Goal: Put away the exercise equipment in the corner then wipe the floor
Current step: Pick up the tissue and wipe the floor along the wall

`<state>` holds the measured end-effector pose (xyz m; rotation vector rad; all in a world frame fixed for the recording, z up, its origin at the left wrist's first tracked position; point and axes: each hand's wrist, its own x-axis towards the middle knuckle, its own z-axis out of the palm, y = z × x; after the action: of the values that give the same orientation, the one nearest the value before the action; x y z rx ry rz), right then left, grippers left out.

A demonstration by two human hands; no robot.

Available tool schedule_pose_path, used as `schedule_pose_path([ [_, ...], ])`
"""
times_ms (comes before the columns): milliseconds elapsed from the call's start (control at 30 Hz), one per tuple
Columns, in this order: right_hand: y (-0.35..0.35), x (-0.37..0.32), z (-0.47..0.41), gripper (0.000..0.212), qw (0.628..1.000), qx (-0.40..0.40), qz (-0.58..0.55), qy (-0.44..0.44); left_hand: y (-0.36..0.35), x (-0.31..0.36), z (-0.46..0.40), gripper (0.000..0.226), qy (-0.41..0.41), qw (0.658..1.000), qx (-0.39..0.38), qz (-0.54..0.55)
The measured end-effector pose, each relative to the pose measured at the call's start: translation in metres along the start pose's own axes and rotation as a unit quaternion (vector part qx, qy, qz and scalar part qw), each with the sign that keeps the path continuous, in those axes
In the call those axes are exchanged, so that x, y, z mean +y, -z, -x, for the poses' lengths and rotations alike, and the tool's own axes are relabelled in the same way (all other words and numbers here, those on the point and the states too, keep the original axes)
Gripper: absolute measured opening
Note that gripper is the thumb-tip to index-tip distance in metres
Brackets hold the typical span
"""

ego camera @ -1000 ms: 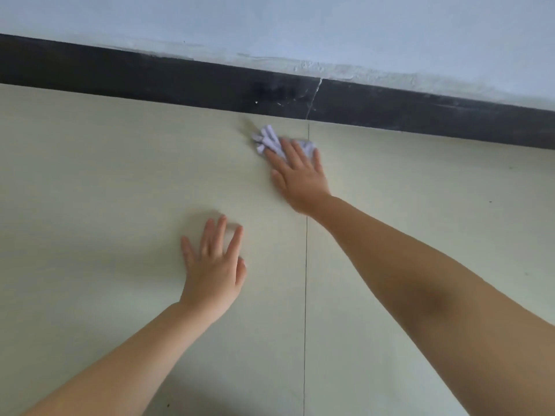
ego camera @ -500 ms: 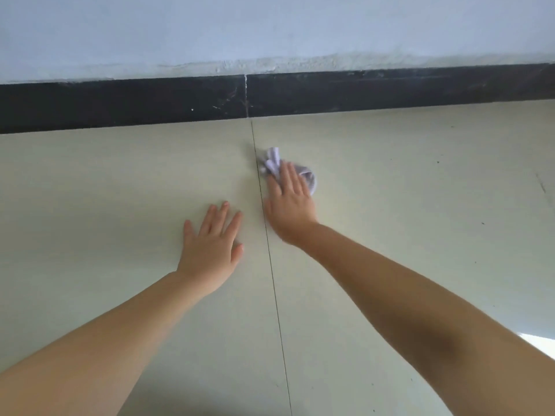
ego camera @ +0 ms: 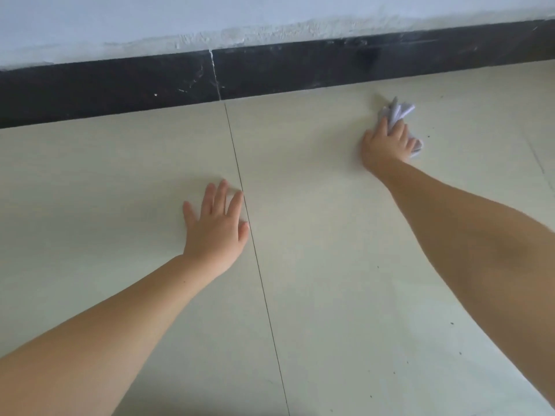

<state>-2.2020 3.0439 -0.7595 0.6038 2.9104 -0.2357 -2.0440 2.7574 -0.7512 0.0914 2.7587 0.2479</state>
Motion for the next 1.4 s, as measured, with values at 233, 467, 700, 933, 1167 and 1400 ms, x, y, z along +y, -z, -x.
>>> schedule_pose_path([
  [233,-0.069,-0.086,0.202,0.057,0.927,-0.023,-0.007,0.374,0.003,-0.024,-0.003,0.050,-0.059,0.997,0.051,-0.006],
  [467,-0.014,0.033,0.067,0.053,0.988,-0.010,0.025,0.154,0.006,-0.030,-0.005,0.059,-0.055,0.996,-0.038,-0.060],
  [700,-0.041,-0.013,0.148,0.058,0.987,-0.005,-0.015,0.160,0.015,-0.027,-0.006,0.072,-0.036,0.996,-0.071,-0.030],
  [933,-0.068,-0.033,0.288,0.054,0.902,-0.080,0.033,0.423,0.036,-0.025,-0.019,0.075,-0.027,0.992,-0.110,0.058],
  [1167,-0.007,0.106,0.137,0.055,0.998,-0.050,-0.020,-0.043,0.036,-0.028,-0.019,0.081,-0.013,0.989,-0.139,0.038],
  [1400,-0.068,-0.031,0.268,0.056,0.980,0.008,-0.042,0.193,0.036,-0.030,-0.022,0.080,-0.022,0.989,-0.143,0.042],
])
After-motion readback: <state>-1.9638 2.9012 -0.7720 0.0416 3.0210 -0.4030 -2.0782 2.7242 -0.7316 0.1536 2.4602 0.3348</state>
